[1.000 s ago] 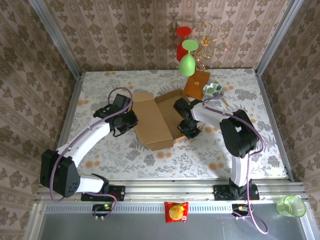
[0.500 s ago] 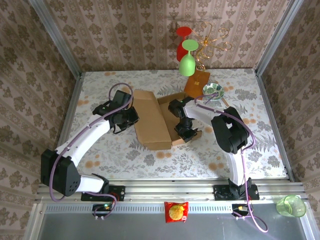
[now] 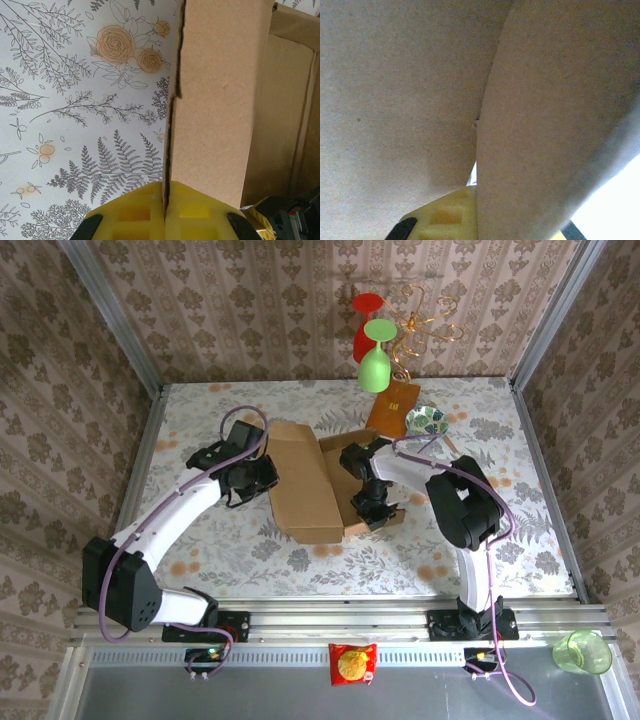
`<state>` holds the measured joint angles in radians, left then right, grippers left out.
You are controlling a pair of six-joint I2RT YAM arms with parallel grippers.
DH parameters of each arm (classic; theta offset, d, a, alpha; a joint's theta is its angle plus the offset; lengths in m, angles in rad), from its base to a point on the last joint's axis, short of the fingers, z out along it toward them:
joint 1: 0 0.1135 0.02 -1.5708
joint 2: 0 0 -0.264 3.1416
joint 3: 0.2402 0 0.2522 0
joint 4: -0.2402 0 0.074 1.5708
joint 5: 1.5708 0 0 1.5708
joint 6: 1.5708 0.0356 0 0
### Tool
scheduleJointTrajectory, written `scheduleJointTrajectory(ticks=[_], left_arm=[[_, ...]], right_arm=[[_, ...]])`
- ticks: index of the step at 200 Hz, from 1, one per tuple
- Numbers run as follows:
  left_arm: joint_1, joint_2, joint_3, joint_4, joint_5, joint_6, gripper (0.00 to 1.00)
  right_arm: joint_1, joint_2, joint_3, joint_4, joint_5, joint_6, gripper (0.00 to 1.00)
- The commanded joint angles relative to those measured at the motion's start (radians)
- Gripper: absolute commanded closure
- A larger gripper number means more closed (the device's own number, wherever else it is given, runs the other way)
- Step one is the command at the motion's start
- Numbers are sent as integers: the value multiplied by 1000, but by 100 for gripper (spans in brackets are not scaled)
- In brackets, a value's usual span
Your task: Fold the paper box
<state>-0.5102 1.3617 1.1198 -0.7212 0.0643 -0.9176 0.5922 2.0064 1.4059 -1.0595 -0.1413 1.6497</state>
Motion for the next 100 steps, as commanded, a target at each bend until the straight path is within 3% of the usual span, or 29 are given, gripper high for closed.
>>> scheduleJointTrajectory(ticks=[1,53,100], left_arm=[[-8,14,29,32,7,2,100],[-8,14,26,36,4,0,100],[-9,19,28,37,3,2,100]], right_arm=[[3,-85,-76,4,51,15,71],[-35,-140,-98,19,81,-26,61],[-63,-195,-141,45,127,-62,61]])
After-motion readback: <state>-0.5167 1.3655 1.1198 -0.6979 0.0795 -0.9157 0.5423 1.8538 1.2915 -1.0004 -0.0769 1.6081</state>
